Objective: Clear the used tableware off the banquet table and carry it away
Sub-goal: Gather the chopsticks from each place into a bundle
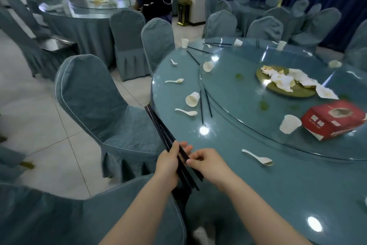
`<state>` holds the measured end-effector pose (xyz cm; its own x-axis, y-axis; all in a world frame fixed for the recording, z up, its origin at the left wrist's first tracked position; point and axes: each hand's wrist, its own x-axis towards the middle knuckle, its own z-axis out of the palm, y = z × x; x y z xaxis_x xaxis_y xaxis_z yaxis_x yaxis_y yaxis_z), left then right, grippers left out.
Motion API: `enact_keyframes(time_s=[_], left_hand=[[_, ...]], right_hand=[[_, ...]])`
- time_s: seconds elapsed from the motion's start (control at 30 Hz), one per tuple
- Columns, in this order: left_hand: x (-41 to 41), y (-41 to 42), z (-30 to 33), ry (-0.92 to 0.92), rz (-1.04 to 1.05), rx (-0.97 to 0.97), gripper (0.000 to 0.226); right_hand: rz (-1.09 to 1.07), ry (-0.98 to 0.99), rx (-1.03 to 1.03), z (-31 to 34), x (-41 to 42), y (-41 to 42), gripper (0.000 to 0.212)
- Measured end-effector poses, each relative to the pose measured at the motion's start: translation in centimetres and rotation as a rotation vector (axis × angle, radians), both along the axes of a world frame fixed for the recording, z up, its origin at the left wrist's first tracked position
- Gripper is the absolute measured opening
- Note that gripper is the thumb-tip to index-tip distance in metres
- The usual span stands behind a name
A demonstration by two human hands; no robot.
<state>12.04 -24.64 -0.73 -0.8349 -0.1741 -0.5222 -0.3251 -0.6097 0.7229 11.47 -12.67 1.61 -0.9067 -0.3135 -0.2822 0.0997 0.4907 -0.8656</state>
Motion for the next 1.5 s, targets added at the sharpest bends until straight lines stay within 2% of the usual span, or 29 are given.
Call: enact_keyframes(time_s=[0.2,0.33,0.4,0.57,0.7,0.77,0.8,0.93,1.13,1.27,1.5], left_hand=[[-7.7,-2.2,-1.2,-0.036,0.143,0.033,0.030],[-12.7,-3.4,-1.3,-0.082,0.225,-0.012,0.029],[-14.8,-3.9,-1.4,-0.112,0.258,-0.002,0.028],[-18.2,-4.8,-1.8,-0.146,0.326,0.007,0.028],[-18.8,-6.0,-2.1,-0.187,0.330,-0.050,0.027],[-18.7,-6.8,-2.1,-0.202,0.338,-0.071,0.027],[-18.5,-7.2,-2.1,-0.204,0.343,-0.069,0.027],[-17.6,-8.2,-2.2,-0.187,0.356,-0.023,0.028],[-15.2,-7.9,-2.2,-0.135,0.346,-0.002,0.028],[-12.9,-7.6,-1.8,-0.128,0.357,-0.002,0.028],[-5.3,-6.4,0.2,-0.097,0.348,-0.021,0.038]], right_hand=[[0.038,-0.022,-0.083,-1.7,-9.2,-0.5,0.012],[-0.055,-0.014,-0.063,-4.1,-17.4,1.0,0.010],[-0.128,-0.007,0.011,-6.0,-21.6,2.1,0.004],[-0.217,0.056,0.358,-11.2,-31.6,3.5,0.027],[-0.275,0.022,0.513,-13.6,-35.8,1.7,0.068],[-0.278,0.028,0.575,-14.3,-36.3,1.0,0.074],[-0.284,0.017,0.580,-14.6,-36.4,0.8,0.070],[-0.279,-0.015,0.530,-15.5,-36.1,1.3,0.029],[-0.180,-0.078,0.599,-14.1,-35.1,3.1,0.015],[-0.156,-0.106,0.593,-13.0,-33.7,4.3,0.019],[-0.143,-0.022,0.297,-9.2,-24.3,2.6,0.027]])
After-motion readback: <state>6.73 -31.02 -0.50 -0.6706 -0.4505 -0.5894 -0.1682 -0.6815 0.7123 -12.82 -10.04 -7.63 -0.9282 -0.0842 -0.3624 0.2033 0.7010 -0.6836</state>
